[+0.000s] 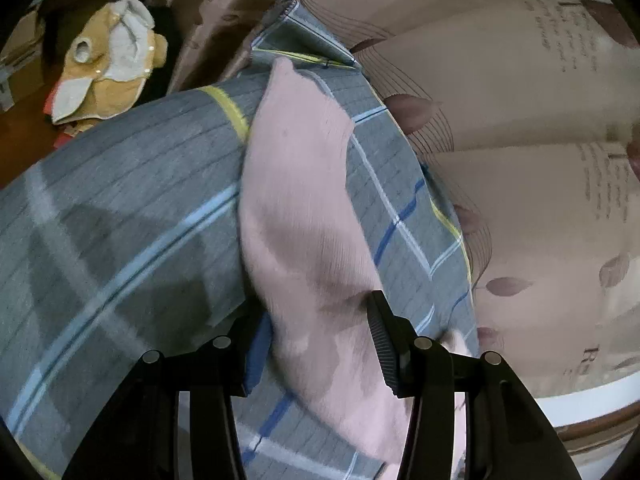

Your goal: Fold small clothes

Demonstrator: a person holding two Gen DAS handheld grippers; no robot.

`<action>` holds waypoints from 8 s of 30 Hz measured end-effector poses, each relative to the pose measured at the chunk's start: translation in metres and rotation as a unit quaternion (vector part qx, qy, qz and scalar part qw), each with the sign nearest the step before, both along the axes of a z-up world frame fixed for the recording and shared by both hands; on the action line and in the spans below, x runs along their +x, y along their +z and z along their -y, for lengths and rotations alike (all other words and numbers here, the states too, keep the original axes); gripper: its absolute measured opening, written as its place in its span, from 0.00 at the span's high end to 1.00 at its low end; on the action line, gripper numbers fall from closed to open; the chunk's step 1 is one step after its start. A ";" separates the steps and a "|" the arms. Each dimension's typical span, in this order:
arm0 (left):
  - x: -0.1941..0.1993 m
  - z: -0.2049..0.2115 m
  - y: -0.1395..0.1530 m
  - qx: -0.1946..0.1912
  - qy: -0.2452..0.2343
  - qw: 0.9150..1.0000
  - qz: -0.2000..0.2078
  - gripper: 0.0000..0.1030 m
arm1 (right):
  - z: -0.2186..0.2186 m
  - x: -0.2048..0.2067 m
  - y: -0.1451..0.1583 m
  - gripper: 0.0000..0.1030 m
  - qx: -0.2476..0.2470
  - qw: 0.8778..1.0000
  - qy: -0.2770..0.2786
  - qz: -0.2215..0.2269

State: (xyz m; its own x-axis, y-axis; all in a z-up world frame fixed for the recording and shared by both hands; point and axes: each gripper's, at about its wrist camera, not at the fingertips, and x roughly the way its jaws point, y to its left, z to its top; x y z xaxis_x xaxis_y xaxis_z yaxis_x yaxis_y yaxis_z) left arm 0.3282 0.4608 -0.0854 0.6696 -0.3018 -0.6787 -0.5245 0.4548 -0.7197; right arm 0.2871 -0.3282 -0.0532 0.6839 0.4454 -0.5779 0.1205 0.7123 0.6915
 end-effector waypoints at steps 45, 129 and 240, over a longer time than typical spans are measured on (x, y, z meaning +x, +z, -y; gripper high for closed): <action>0.047 0.184 0.210 0.303 -0.100 0.936 0.146 0.87 | 0.002 -0.004 0.003 0.43 0.030 0.999 0.010 0.026; -0.019 0.290 0.019 0.173 -0.104 0.968 0.147 0.19 | 0.023 0.088 -0.011 0.86 0.077 0.994 0.008 -0.075; -0.213 0.349 0.040 0.367 -0.357 0.854 0.089 0.89 | -0.001 -0.144 -0.003 0.95 0.021 0.982 0.178 -0.054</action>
